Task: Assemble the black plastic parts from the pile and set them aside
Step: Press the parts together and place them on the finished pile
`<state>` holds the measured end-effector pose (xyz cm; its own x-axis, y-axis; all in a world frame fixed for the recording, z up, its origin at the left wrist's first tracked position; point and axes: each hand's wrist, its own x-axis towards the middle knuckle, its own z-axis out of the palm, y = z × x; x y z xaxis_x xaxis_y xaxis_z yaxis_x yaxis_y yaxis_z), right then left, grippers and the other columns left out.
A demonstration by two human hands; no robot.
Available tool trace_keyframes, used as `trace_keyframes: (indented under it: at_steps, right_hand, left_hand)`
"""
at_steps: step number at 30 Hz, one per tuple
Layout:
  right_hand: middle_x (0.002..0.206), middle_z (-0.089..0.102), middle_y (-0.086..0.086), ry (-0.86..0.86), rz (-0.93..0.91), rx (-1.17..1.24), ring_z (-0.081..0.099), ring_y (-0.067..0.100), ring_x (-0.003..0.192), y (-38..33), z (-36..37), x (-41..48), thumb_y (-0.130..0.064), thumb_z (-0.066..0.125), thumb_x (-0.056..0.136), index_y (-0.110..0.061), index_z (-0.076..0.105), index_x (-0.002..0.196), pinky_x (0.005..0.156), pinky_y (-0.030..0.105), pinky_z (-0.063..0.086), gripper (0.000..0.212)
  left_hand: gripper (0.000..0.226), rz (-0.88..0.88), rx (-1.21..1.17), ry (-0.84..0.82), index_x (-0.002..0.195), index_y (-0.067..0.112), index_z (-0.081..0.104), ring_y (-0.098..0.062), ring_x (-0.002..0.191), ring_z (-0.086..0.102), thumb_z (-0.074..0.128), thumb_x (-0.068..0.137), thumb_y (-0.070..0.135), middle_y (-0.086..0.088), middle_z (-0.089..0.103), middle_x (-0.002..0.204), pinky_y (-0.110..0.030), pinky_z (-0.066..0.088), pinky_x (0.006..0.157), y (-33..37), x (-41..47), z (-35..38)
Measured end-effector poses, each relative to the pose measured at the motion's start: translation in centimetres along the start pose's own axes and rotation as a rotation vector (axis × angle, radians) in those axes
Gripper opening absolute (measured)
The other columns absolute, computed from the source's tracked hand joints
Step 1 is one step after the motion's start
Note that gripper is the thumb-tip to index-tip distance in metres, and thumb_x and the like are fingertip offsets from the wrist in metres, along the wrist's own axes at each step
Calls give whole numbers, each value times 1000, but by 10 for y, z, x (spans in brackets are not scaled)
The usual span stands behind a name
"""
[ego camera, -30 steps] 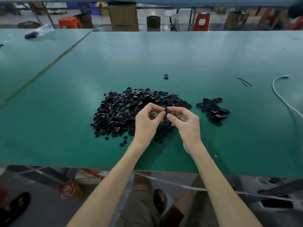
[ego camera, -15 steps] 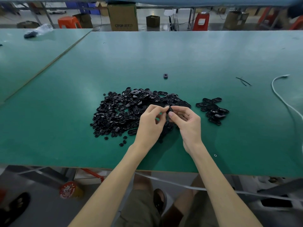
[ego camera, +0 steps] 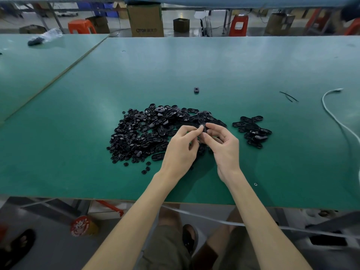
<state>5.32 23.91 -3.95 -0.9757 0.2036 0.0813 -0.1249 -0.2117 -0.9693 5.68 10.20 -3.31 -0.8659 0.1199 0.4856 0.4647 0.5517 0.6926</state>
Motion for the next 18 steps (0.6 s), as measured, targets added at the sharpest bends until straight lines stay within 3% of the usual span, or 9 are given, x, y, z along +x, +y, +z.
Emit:
trace_keyframes:
  at_steps: [6,11,14,18]
  right_hand:
    - [98,73,8,1,10,-16,78,22,90,2,0,1,0,79,90,-10,74,125,89,30,61,37]
    - [99,80,3,-3,6,-42,77,18,94,1,1,1,1,78,89,-11,75,121,87,29,60,35]
    - [99,79,3,-10,12,-42,77,20,93,0,1,0,0,81,87,-14,76,117,88,30,61,34]
    - [98,79,6,-76,0,-16,78,22,90,-3,3,-3,3,81,86,-16,77,113,83,29,62,34]
  left_hand:
    - [33,4,5,30,127,7,72,-9,89,66,59,98,-3,-2,68,122,-21,54,82,1,1,-1]
    - [21,-160,-214,95,101,11,69,-4,78,73,56,96,-5,5,77,99,-12,49,68,1,1,-5]
    - [13,-276,-305,134,108,17,65,-10,79,75,56,103,9,6,76,95,-30,58,70,0,4,-6]
    - [17,-307,-353,63,116,14,70,-10,83,75,61,104,21,5,78,95,-26,57,74,3,6,-7]
